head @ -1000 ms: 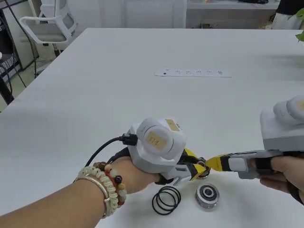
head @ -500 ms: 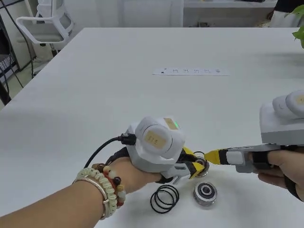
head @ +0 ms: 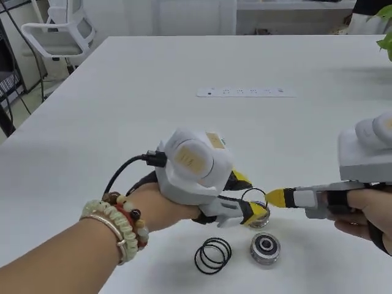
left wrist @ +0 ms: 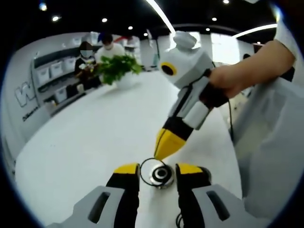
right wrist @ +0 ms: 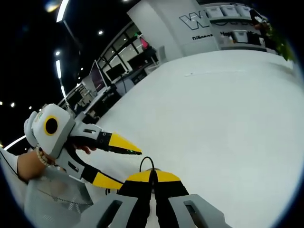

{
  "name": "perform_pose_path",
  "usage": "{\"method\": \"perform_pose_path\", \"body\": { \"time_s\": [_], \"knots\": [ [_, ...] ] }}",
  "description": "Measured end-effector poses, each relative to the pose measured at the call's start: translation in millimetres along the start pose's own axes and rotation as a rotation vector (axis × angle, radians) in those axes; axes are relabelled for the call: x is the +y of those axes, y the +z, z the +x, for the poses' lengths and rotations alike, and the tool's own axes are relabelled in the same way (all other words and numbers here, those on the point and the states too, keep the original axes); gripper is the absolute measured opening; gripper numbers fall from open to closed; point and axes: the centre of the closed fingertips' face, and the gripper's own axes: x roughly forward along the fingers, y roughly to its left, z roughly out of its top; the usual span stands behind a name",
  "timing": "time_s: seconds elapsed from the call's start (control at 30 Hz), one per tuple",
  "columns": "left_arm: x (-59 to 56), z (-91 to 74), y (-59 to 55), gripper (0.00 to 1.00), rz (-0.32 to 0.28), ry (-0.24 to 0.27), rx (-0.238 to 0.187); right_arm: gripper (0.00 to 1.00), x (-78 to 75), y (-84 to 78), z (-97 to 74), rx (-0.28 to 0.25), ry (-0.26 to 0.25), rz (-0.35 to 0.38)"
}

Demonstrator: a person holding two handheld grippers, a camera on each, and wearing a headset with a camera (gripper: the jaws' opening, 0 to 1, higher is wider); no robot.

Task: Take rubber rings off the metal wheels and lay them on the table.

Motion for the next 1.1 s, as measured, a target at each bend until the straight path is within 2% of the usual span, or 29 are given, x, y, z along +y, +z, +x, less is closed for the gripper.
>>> {"method": "perform_pose_path", "body": {
  "time_s": [0.2, 0.43, 0.63, 0.9, 1.1],
  "knots": [
    [4.9, -22.0, 17.4, 0.41, 0.033, 0.003, -0.023, 0.0, 9.8, 6.1, -0.8, -0.023, 0.028, 0.004],
    [17.5, -48.6, 33.7, 0.46, 0.01, 0.037, -0.051, 0.0, 23.1, 9.6, 0.9, -0.029, 0.06, -0.01],
    [18.7, -73.3, 40.9, 0.52, 0.028, 0.055, -0.058, 0.0, 35.3, 11.1, 2.5, -0.029, 0.096, -0.017],
    [18.4, -113.5, 40.6, 0.58, 0.026, 0.098, -0.071, 0.0, 51.2, 10.1, 5.6, -0.019, 0.148, -0.016],
    [16.1, -141.9, 26.2, 0.63, 0.008, 0.164, -0.052, 0.0, 66.9, 2.7, 12.1, 0.013, 0.199, -0.022]
  ]
}}
